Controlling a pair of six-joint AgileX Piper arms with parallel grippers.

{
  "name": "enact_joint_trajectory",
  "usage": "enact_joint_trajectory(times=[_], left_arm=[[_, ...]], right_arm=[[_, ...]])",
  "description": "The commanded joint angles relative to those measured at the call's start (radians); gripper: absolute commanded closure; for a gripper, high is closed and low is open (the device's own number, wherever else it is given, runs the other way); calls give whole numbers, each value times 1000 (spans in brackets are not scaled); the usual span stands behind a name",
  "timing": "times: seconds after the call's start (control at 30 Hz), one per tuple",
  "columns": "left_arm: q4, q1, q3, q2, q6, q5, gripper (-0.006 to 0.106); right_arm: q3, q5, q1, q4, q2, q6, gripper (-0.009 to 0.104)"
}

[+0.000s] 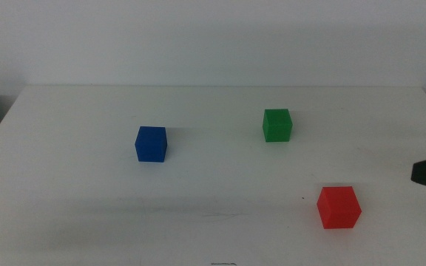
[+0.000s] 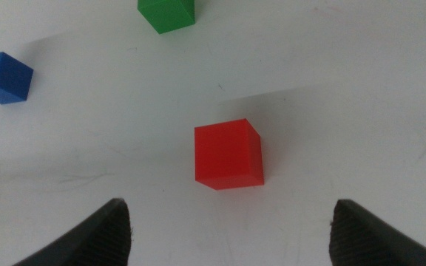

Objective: Stack red cubes first, then green, then blue cubes in a specific spot.

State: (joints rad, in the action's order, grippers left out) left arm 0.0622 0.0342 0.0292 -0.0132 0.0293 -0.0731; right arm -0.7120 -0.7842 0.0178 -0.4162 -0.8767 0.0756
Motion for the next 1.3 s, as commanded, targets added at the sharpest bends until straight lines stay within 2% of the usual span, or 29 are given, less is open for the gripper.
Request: enact_joint_trajectory(times=[0.0, 0.13, 0.3, 0.4, 0.47, 0.57, 0.63, 0.7, 0.83, 0.93, 1.27], left_arm=[[11, -2, -3, -20, -1, 79, 26], [11, -2, -3, -20, -1, 79, 26], [11, -2, -3, -20, -1, 79, 26], [11, -2, -3, -20, -1, 79, 26], [11, -2, -3, -20, -1, 79, 26], [11, -2, -3, -20, -1, 79, 26], [11, -2, -3, -20, -1, 79, 26], [11, -2, -3, -20, -1, 79, 26], [11, -2, -3, -20, -1, 79, 26], [11, -2, -3, -20, -1, 79, 26], [11, -2, -3, -20, -1, 79, 26]], right_arm=[[-41, 68, -4, -43, -22, 18, 1], [-91, 30, -4, -52, -109, 67, 7], [-196, -77, -4, -29, -260, 71, 19], [-260, -122, -31, -2, -356, 67, 22], [-294, -142, -77, 42, -410, 38, 22], [-339, -150, -159, 140, -487, -55, 22], [-365, -148, -219, 241, -538, -145, 22], [-388, -148, -262, 314, -588, -226, 22], [-423, -136, -326, 392, -678, -355, 22], [-439, -108, -358, 416, -735, -399, 22], [-445, -52, -379, 416, -873, -406, 23]])
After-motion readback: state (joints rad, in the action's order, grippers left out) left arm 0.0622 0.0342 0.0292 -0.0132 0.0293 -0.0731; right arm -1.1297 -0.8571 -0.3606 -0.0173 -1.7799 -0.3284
